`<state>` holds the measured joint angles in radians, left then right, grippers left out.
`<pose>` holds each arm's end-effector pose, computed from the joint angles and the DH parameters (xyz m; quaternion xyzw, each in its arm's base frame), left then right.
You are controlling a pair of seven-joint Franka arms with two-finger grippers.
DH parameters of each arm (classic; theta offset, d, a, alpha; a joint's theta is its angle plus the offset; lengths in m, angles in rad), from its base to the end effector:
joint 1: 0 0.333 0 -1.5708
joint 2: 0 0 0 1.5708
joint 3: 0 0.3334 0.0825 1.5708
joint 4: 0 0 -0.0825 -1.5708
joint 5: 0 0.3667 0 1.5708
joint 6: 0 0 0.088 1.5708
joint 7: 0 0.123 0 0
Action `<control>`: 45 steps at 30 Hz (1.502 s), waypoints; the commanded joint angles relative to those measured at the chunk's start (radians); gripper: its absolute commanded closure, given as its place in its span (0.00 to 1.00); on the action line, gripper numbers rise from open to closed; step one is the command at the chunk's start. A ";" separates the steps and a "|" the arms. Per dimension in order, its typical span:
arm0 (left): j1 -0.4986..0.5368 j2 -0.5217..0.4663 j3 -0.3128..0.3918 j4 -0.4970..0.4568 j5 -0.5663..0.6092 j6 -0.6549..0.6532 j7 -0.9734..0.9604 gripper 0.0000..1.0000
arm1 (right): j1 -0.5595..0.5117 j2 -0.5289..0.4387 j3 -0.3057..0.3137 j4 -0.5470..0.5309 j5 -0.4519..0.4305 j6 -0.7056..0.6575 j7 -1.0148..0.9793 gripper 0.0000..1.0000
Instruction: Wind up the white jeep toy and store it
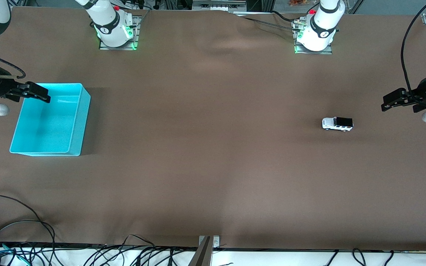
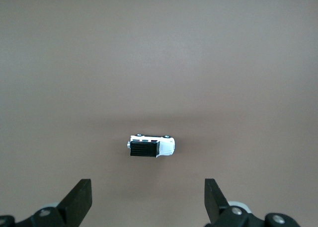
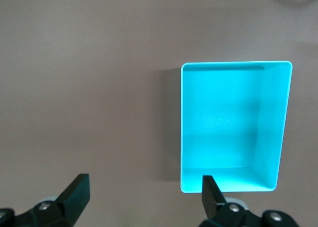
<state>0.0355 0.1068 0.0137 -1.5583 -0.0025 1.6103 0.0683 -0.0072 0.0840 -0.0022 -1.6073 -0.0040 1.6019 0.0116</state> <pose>0.5709 0.0274 0.5757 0.9996 -0.0095 -0.0273 0.0021 0.5608 -0.0057 0.5658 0.9989 -0.0103 -0.0447 0.0021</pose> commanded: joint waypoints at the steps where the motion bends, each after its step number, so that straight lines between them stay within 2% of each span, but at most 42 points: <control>1: 0.011 -0.006 -0.005 0.011 0.004 -0.001 0.022 0.00 | -0.002 0.014 -0.004 0.021 0.018 0.004 0.002 0.00; 41: 0.011 0.005 -0.003 -0.017 0.004 -0.017 0.004 0.00 | -0.003 0.014 -0.004 0.023 0.018 0.020 0.002 0.00; 45: 0.011 0.011 -0.003 -0.020 0.004 -0.026 -0.059 0.00 | -0.003 0.014 -0.004 0.023 0.019 0.020 0.002 0.00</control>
<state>0.0402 0.1148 0.0137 -1.5742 -0.0025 1.6024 0.0615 -0.0081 0.0876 -0.0038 -1.6073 -0.0040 1.6240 0.0117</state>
